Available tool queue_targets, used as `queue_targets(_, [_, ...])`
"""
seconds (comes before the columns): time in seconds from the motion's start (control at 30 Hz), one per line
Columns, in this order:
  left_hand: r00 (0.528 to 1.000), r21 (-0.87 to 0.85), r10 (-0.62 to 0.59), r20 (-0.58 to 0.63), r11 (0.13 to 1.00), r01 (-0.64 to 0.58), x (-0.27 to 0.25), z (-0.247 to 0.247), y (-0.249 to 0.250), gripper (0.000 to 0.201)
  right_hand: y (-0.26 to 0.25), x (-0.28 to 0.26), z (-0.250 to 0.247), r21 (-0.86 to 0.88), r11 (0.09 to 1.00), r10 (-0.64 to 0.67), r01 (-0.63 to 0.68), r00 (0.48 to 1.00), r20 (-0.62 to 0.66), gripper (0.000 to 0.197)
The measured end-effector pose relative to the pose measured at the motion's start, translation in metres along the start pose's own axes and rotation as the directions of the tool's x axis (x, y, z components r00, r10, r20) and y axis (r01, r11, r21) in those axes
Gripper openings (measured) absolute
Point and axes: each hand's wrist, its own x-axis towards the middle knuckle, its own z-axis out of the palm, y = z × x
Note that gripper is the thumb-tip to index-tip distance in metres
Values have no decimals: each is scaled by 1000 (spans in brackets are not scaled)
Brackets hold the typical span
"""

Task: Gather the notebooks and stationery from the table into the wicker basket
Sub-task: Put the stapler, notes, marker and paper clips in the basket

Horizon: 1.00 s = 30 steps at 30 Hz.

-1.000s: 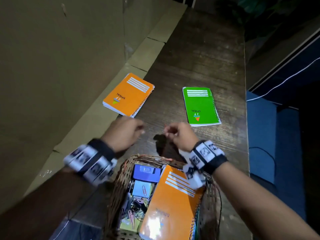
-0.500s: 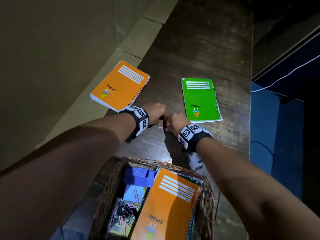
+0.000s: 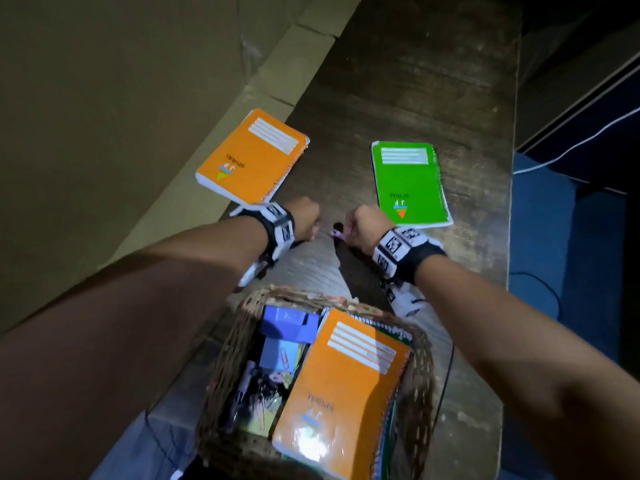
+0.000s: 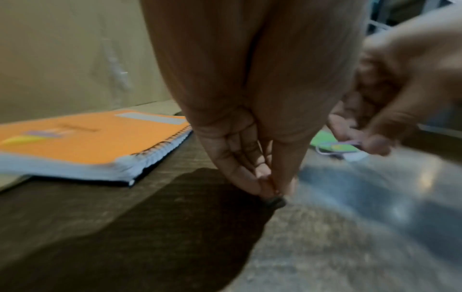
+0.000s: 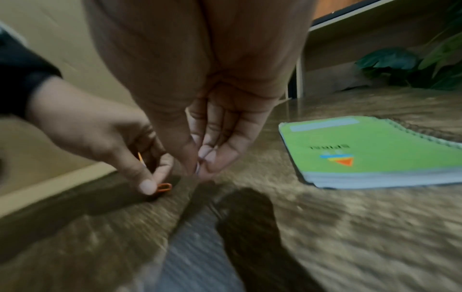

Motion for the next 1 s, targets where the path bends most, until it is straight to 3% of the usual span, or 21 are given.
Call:
queue_targets(0.07, [994,-187,-67,-84,981,51,-14,-3,-8,11,-6,-10,-8,38,998,-47,48,999,-25,16])
queue_targets(0.17, [976,-407,-130,-176,912,48,-48,-18,-11,27,-21,-32,-18,105,982,-155,159,987,-42,22])
queue_targets(0.33, [936,-463,-107,-336,884,-65,-138,-16,4,24,-52,-88,-5,207,937,-303,281,949,83,19])
queue_targets(0.47, [948,-532,-122,-294,845,-56,-214,22,27,16,-63,-117,30,257,921,-348,293,915,204,26])
queue_targets(0.6, [960,-733,-237,-148,678,54,-257,69,41,21,-65,-134,55,271,925,-332,265,912,241,25])
queue_targets(0.63, [955,-739,-264,-139,670,77,-264,80,44,21,-67,-138,59,276,921,-343,274,907,245,25])
queue_targets(0.73, [928,-675,-283,-243,736,47,-282,104,47,14,-72,-148,70,277,904,-399,325,875,275,30])
queue_targets(0.83, [922,-659,-323,-215,744,106,-289,120,49,3,-73,-150,79,275,900,-414,338,858,304,35])
queue_targets(0.93, [912,-622,-339,-230,772,130,-287,131,49,19,-70,-148,76,242,904,-412,352,870,270,44])
queue_targets(1.0, [911,-593,-334,-242,794,134,-287,134,49,14,-67,-147,72,255,906,-395,337,890,226,42])
